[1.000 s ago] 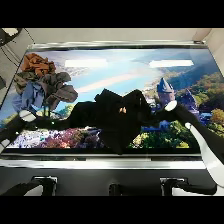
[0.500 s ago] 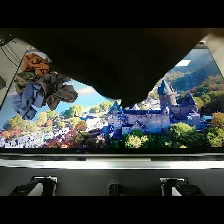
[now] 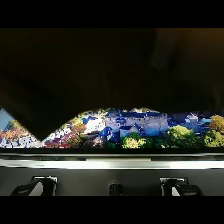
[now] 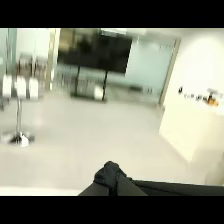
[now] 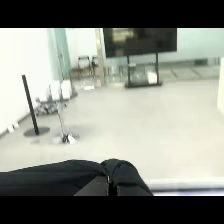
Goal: Fold the shirts.
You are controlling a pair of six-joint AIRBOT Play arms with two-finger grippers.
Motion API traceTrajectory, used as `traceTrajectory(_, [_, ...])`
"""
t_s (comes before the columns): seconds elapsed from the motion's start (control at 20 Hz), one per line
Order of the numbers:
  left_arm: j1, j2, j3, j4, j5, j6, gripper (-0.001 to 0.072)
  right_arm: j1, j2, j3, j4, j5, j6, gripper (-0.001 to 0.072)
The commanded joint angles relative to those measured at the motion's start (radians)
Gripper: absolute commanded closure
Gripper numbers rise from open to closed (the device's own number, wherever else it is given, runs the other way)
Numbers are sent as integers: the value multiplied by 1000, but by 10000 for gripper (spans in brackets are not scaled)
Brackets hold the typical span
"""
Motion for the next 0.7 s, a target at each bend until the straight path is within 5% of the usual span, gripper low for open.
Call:
traceTrajectory(0.0, [-1,-40,-149,5,-100,-7,672,-1,-116,-2,-33,238,11,656])
traceTrajectory(0.1, [-14,-96,-319,5,-68,20,672,-1,-264,-56,-37,296,10,655])
traceTrajectory(0.3, [-84,-317,-603,2,143,35,671,-1,-624,-127,14,73,71,654])
traceTrajectory(0.5, [-154,-607,-603,-19,274,54,671,0,-875,-127,137,-155,256,654])
traceTrajectory(0.65, [-180,-736,-559,-27,311,53,670,0,-975,-127,232,-181,277,655])
